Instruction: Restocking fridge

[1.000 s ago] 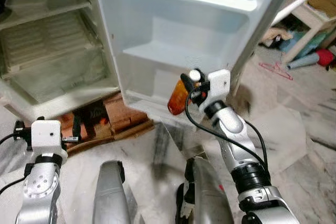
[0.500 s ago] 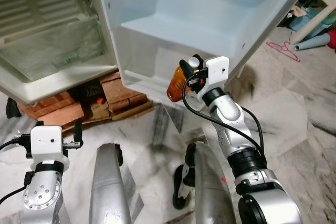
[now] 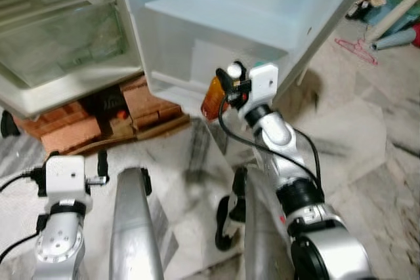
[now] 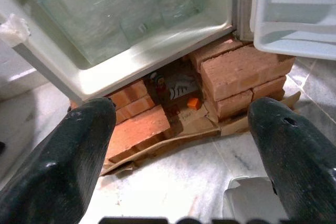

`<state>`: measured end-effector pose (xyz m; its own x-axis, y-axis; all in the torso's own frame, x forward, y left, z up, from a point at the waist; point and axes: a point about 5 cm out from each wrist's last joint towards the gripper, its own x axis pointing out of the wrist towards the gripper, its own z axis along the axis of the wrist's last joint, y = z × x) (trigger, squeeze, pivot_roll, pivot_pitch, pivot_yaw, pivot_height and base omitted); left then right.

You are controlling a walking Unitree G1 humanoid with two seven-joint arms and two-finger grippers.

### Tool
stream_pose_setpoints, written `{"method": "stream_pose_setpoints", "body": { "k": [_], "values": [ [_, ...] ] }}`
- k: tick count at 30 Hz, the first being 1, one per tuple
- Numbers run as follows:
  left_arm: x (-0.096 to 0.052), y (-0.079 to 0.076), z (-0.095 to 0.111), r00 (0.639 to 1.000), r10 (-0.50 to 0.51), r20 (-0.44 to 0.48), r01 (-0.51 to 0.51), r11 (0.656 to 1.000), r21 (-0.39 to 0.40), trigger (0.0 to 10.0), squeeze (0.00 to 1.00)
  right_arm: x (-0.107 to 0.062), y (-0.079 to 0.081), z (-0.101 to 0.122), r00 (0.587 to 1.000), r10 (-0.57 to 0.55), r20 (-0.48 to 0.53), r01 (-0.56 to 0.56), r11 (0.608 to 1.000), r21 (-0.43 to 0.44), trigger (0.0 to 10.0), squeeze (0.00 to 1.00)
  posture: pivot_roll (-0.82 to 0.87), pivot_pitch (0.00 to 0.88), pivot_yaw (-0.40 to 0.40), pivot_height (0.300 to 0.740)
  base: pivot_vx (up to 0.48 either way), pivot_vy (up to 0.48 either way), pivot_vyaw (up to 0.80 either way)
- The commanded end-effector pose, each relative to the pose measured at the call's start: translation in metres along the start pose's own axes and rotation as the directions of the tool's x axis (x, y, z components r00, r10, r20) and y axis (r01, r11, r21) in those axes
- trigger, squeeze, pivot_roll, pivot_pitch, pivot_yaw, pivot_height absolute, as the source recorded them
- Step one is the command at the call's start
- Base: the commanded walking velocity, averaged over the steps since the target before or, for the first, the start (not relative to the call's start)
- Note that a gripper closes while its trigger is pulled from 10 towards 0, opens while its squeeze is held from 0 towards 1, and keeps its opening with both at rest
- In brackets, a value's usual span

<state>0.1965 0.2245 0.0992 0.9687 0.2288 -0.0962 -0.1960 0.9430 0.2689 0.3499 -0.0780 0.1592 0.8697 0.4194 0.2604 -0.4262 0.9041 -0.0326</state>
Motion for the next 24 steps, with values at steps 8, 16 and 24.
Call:
{"method": "stream_pose_setpoints", "body": {
  "k": [8,16,24],
  "values": [
    [-0.004,-0.001,0.0,1.0,0.013,-0.013,-0.013,1.0,0.011,10.0,0.0,0.003,0.0,0.005,0.999,0.002,0.04,-0.001,1.0,-0.026,10.0,0.0,0.23,0.327,-0.101,0.513,0.0,0.0,0.0],
    [-0.008,0.002,0.004,0.999,0.04,0.0,-0.04,0.999,0.036,10.0,0.0,0.038,0.014,0.052,0.975,0.061,0.213,-0.043,0.995,-0.089,10.0,0.0,0.25,0.355,-0.113,0.513,0.0,0.0,0.0],
    [-0.02,0.001,0.002,0.999,0.039,-0.015,-0.039,0.998,0.043,10.0,0.0,0.056,0.013,0.073,0.961,0.042,0.273,0.012,0.981,-0.196,10.0,0.0,0.27,0.39,-0.131,0.513,0.0,0.0,0.0]
  ]
}}
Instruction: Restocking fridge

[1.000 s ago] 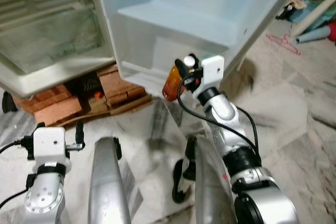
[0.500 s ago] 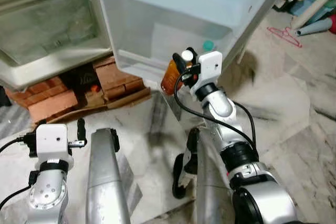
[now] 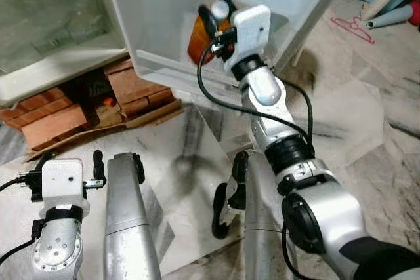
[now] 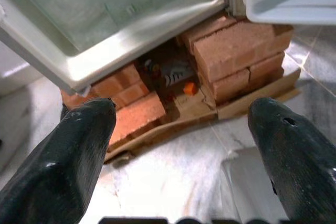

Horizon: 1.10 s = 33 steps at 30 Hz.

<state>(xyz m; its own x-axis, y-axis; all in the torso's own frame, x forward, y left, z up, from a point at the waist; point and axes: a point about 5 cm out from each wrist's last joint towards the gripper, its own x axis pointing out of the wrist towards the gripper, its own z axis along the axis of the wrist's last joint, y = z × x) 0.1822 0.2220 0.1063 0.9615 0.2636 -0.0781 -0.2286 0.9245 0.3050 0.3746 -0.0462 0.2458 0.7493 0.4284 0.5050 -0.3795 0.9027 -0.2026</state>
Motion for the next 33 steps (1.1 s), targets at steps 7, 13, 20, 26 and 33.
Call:
{"method": "stream_pose_setpoints", "body": {
  "k": [7,13,20,26,33],
  "values": [
    [-0.014,0.0,-0.003,0.999,0.0,-0.043,0.0,1.0,0.011,10.0,0.0,-0.008,-0.009,-0.022,0.995,-0.034,-0.089,0.011,0.97,-0.243,10.0,0.0,0.28,0.425,-0.136,0.513,0.0,0.0,0.0],
    [-0.021,0.001,-0.002,0.998,-0.009,-0.054,0.01,1.0,0.017,10.0,0.0,-0.021,-0.005,-0.044,0.981,-0.058,-0.186,-0.004,0.948,-0.318,10.0,0.0,0.31,0.452,-0.13,0.513,0.0,0.0,0.0],
    [-0.031,0.007,-0.002,0.997,-0.016,-0.076,0.019,0.999,0.038,10.0,0.0,-0.037,0.004,-0.063,0.961,-0.085,-0.264,-0.014,0.935,-0.353,10.0,0.0,0.33,0.478,-0.115,0.513,0.0,0.0,0.0],
    [-0.037,0.008,-0.001,0.995,-0.028,-0.092,0.032,0.998,0.046,10.0,0.0,-0.049,0.002,-0.078,0.919,-0.156,-0.363,0.059,0.963,-0.265,10.0,0.0,0.34,0.493,-0.103,0.513,0.0,0.0,0.0],
    [-0.032,0.006,0.0,0.995,-0.042,-0.09,0.046,0.998,0.045,10.0,0.0,-0.059,-0.018,-0.087,0.854,-0.254,-0.454,0.18,0.963,-0.199,10.0,0.0,0.33,0.484,-0.099,0.513,0.0,0.0,0.0]
  ]
}}
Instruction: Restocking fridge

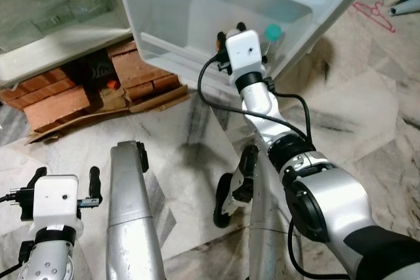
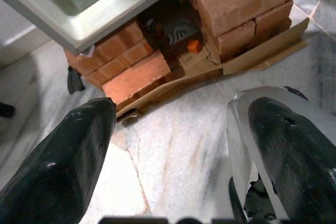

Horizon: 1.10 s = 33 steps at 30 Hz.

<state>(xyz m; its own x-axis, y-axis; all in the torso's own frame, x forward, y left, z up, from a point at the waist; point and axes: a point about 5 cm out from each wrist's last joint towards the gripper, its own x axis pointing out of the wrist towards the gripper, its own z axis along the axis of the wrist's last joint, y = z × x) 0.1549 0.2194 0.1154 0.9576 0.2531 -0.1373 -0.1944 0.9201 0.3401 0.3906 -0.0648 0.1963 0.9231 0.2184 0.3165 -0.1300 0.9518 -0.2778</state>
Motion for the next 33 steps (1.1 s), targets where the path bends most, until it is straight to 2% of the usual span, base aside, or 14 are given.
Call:
{"method": "stream_pose_setpoints", "body": {
  "k": [1,5,8,9,10,11,12,20,29,33],
  "values": [
    [-0.003,-0.001,-0.005,0.999,-0.018,-0.035,0.018,1.0,0.007,10.0,0.0,-0.025,-0.007,-0.047,0.972,-0.013,-0.235,0.015,1.0,0.01,10.0,0.0,0.33,0.482,-0.099,0.513,0.0,0.0,0.0],
    [0.0,-0.001,-0.005,0.999,-0.018,-0.032,0.019,1.0,0.007,10.0,0.0,-0.022,-0.018,-0.048,0.966,-0.023,-0.256,0.029,0.999,0.019,10.0,0.0,0.33,0.471,-0.102,0.513,0.0,0.0,0.0],
    [0.001,-0.002,-0.005,0.999,-0.018,-0.032,0.018,1.0,0.006,10.0,0.0,-0.022,-0.019,-0.048,0.965,-0.02,-0.261,0.029,0.999,0.031,10.0,0.0,0.33,0.466,-0.105,0.513,0.0,0.0,0.0],
    [0.002,-0.002,-0.005,0.999,-0.018,-0.031,0.018,1.0,0.006,10.0,0.0,-0.022,-0.02,-0.048,0.964,-0.017,-0.265,0.028,0.999,0.04,10.0,0.1,0.33,0.462,-0.106,0.513,0.0,0.0,0.0],
    [0.003,-0.003,-0.006,0.999,-0.018,-0.031,0.019,1.0,0.006,10.0,0.0,-0.022,-0.02,-0.049,0.963,-0.014,-0.27,0.028,0.999,0.046,10.0,0.51,0.33,0.458,-0.107,0.513,0.0,0.0,0.0],
    [0.004,-0.003,-0.006,0.999,-0.019,-0.031,0.019,1.0,0.006,10.0,0.0,-0.022,-0.021,-0.049,0.961,-0.013,-0.276,0.027,0.999,0.047,10.0,0.72,0.32,0.454,-0.108,0.513,0.0,0.0,0.0],
    [0.005,-0.004,-0.006,0.999,-0.019,-0.03,0.019,1.0,0.005,10.0,0.0,-0.022,-0.022,-0.049,0.96,-0.014,-0.28,0.028,0.999,0.046,10.0,1.0,0.32,0.452,-0.108,0.513,0.0,0.0,0.0],
    [0.014,-0.004,-0.005,1.0,-0.012,-0.014,0.012,1.0,0.004,10.0,0.0,-0.016,-0.033,-0.047,0.952,-0.035,-0.303,0.052,0.998,0.047,10.0,1.0,0.32,0.415,-0.108,0.513,0.0,0.0,0.0],
    [0.027,-0.009,-0.005,1.0,-0.011,0.006,0.011,1.0,-0.004,10.0,0.0,0.0,-0.041,-0.026,0.97,-0.025,-0.242,0.036,0.998,0.042,10.0,1.0,0.31,0.368,-0.117,0.513,0.0,0.0,0.0],
    [0.032,-0.006,-0.004,1.0,-0.016,0.024,0.016,1.0,0.004,10.0,0.0,0.006,-0.038,-0.015,0.981,0.042,-0.19,-0.033,0.998,0.055,10.0,1.0,0.3,0.338,-0.125,0.513,0.0,0.0,0.0]
  ]
}}
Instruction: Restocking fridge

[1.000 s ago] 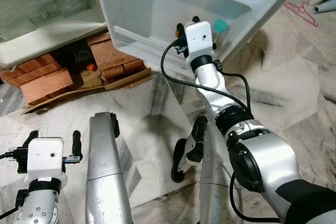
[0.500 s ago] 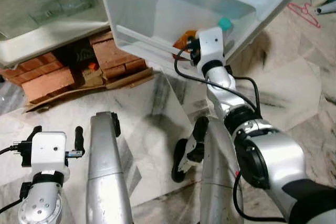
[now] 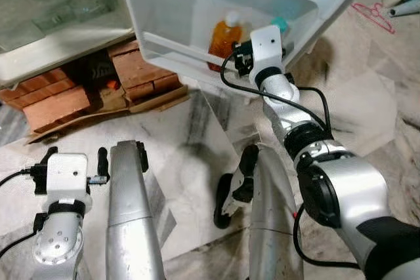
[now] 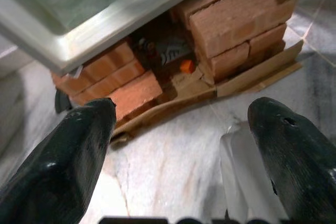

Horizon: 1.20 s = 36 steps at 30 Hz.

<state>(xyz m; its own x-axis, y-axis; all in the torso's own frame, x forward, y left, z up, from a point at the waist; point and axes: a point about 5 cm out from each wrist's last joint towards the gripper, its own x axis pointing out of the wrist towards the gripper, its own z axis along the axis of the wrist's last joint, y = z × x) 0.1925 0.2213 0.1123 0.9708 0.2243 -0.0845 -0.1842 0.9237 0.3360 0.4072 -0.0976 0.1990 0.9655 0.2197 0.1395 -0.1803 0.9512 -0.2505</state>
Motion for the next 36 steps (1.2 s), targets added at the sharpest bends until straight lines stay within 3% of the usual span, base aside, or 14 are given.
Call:
{"method": "stream_pose_setpoints", "body": {
  "k": [1,6,10,14,17,20,25,26,29,36],
  "values": [
    [-0.002,0.004,-0.01,0.999,-0.01,-0.034,0.01,1.0,0.015,10.0,0.0,-0.001,-0.002,-0.002,0.999,0.038,-0.001,-0.038,0.999,0.015,10.0,1.0,0.28,0.302,-0.13,0.513,0.0,0.0,0.0],
    [0.008,0.012,-0.015,0.999,-0.013,-0.032,0.014,1.0,0.022,10.0,0.0,-0.001,0.0,0.003,0.989,0.143,0.035,-0.144,0.989,0.028,10.0,1.0,0.27,0.264,-0.13,0.513,0.0,0.0,0.0],
    [0.018,0.007,-0.013,1.0,-0.029,-0.007,0.029,1.0,0.007,10.0,0.0,-0.01,0.005,-0.01,0.966,0.257,0.025,-0.257,0.966,0.008,10.0,1.0,0.24,0.215,-0.131,0.513,0.0,0.0,0.0],
    [0.022,0.003,-0.014,0.999,-0.04,-0.002,0.04,0.999,-0.002,10.0,0.0,-0.016,0.006,-0.019,0.953,0.302,0.022,-0.302,0.953,0.011,10.0,1.0,0.23,0.193,-0.129,0.513,0.0,0.0,0.0],
    [0.024,-0.004,-0.019,0.998,-0.062,-0.006,0.062,0.998,-0.024,10.0,0.0,-0.028,0.005,-0.027,0.941,0.33,0.077,-0.334,0.942,0.039,10.0,1.0,0.2,0.154,-0.121,0.513,0.0,0.0,0.0],
    [0.026,-0.009,-0.023,0.997,-0.072,-0.008,0.072,0.997,-0.042,10.0,0.0,-0.048,0.002,-0.039,0.952,0.276,0.136,-0.286,0.956,0.061,10.0,1.0,0.19,0.107,-0.103,0.513,0.0,0.0,0.0],
    [0.039,-0.012,-0.021,0.999,-0.043,0.006,0.043,0.997,-0.071,10.0,0.0,-0.08,-0.015,-0.064,0.994,0.079,0.081,-0.092,0.979,0.18,10.0,1.0,0.17,0.037,-0.083,0.513,0.0,0.0,0.0],
    [0.042,-0.014,-0.02,0.999,-0.051,0.014,0.052,0.996,-0.073,10.0,0.0,-0.087,-0.017,-0.07,0.997,0.05,0.064,-0.061,0.98,0.191,10.0,0.0,0.17,0.024,-0.08,0.513,0.0,0.0,0.0],
    [0.053,-0.025,-0.015,0.994,-0.1,0.04,0.102,0.992,-0.072,10.0,0.0,-0.107,-0.013,-0.086,1.0,-0.016,0.016,0.012,0.977,0.211,10.0,0.0,0.15,0.0,-0.063,0.513,0.0,0.0,0.0],
    [0.071,-0.037,-0.014,0.986,-0.159,0.058,0.164,0.982,-0.093,10.0,0.0,-0.114,0.008,-0.082,1.0,-0.024,0.008,0.021,0.969,0.247,10.0,0.0,0.14,0.0,-0.046,0.518,0.0,0.0,0.0]
  ]
}}
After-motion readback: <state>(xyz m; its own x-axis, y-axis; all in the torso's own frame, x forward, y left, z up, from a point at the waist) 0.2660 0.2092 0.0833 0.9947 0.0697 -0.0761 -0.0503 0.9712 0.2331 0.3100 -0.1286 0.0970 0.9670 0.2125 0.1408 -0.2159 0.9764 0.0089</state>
